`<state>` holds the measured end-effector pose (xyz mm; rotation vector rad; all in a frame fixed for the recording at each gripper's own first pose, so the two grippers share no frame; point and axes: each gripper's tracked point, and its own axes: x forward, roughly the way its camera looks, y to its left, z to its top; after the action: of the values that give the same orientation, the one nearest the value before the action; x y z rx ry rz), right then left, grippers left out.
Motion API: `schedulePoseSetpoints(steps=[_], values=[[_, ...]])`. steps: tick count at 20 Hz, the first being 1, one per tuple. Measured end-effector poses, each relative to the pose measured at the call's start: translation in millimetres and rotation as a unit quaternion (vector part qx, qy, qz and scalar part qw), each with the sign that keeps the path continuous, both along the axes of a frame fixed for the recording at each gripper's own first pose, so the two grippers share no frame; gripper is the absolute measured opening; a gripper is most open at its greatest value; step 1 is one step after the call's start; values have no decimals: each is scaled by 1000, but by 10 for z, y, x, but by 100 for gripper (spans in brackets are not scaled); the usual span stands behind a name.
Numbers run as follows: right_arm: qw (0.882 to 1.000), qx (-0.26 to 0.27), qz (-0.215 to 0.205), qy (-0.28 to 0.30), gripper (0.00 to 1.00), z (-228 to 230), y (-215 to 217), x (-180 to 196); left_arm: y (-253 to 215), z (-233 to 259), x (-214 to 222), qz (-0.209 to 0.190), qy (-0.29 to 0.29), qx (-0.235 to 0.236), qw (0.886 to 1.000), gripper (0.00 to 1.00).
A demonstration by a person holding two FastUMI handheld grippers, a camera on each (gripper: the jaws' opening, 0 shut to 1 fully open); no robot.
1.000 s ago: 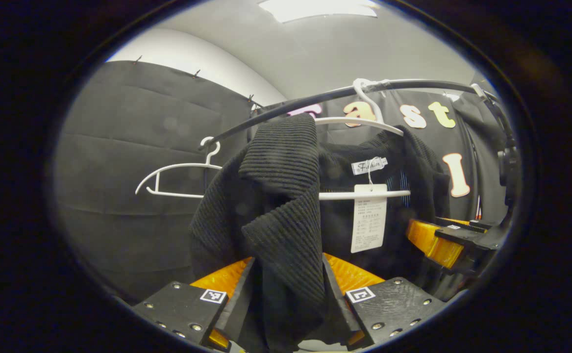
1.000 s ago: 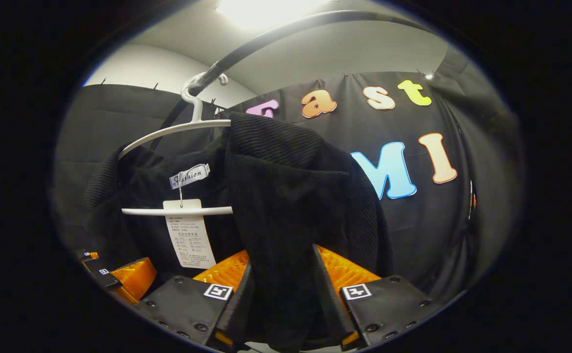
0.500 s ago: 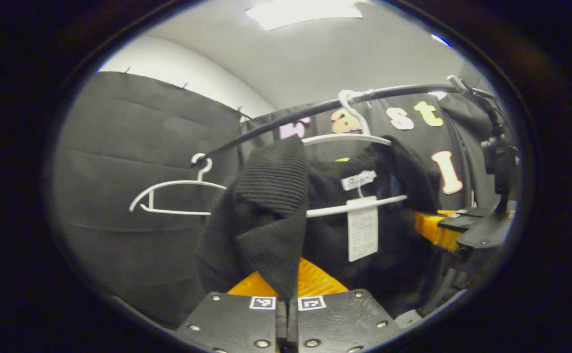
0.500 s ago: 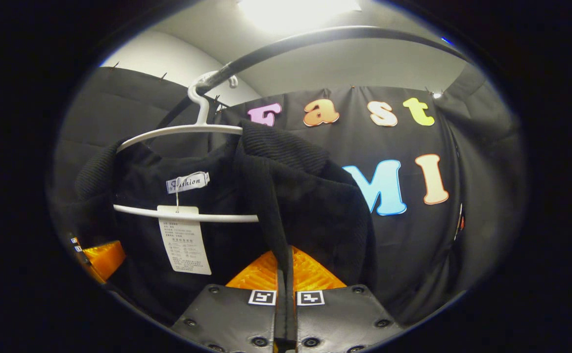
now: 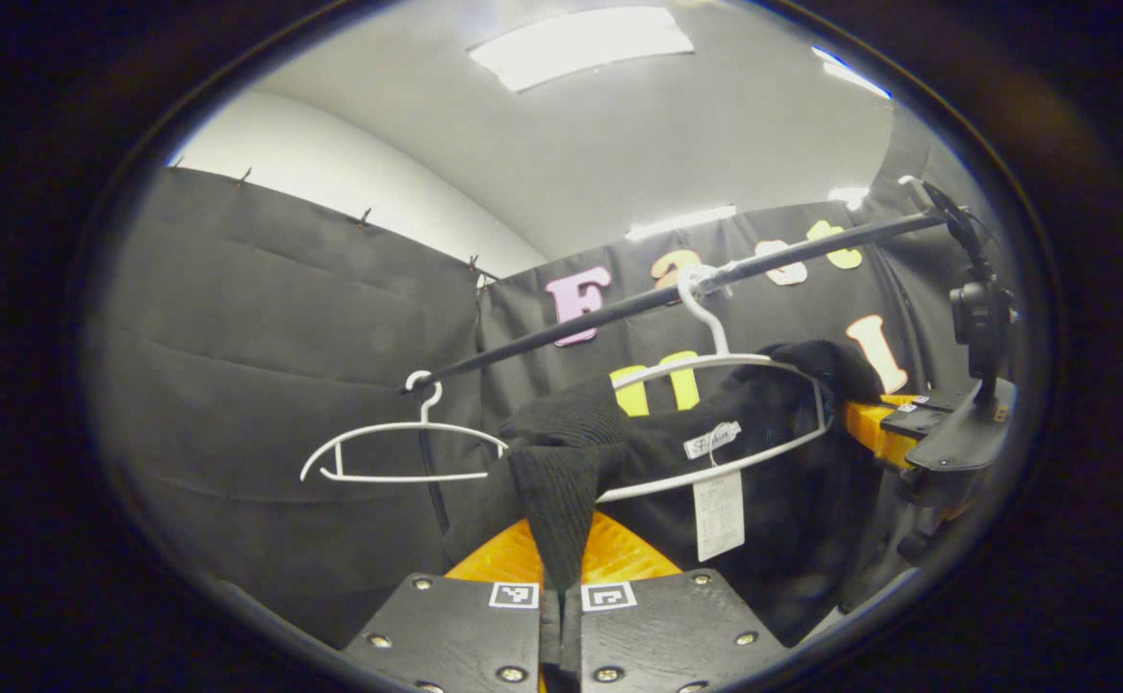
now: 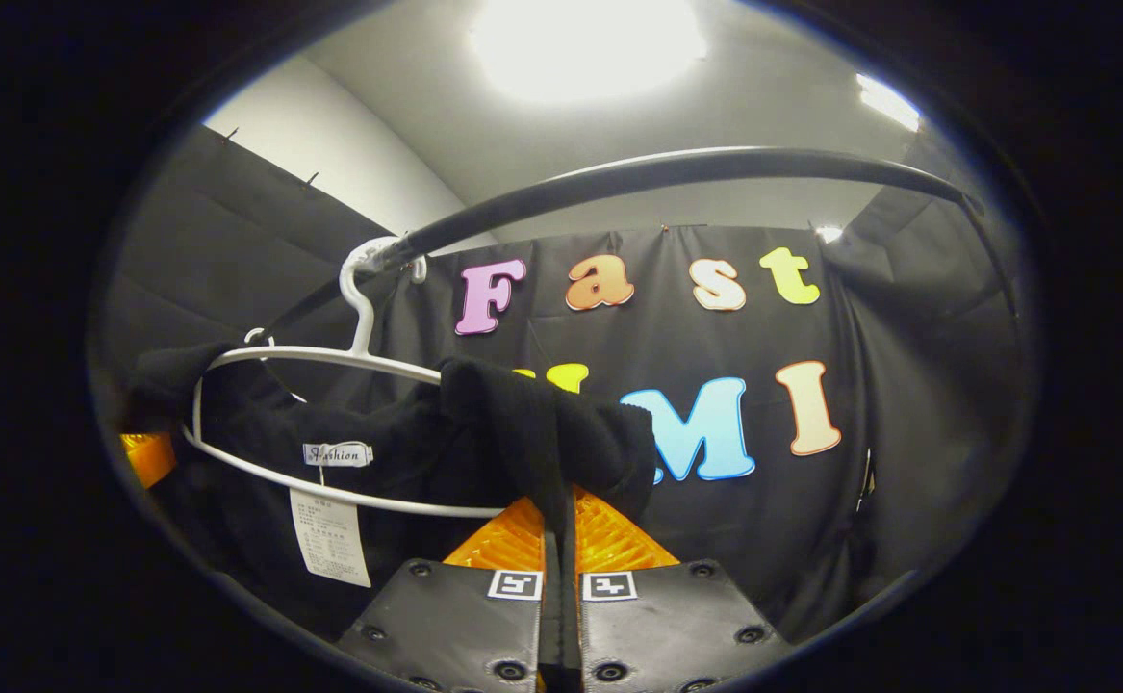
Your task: Grasp the clothes on the hanger with both hands and then place them into the laundry hamper below.
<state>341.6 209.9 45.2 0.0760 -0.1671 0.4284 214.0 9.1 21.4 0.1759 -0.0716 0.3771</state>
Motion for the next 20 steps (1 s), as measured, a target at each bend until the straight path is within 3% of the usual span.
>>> schedulePoseSetpoints(steps=[9, 20], values=[[998, 2, -45, -46, 1, 314, -388, 271, 197, 693, -80, -4, -45, 43, 998, 1], [996, -7, -76, -40, 1, 199, -624, 667, 736, 729, 95, -25, -19, 68, 997, 1]])
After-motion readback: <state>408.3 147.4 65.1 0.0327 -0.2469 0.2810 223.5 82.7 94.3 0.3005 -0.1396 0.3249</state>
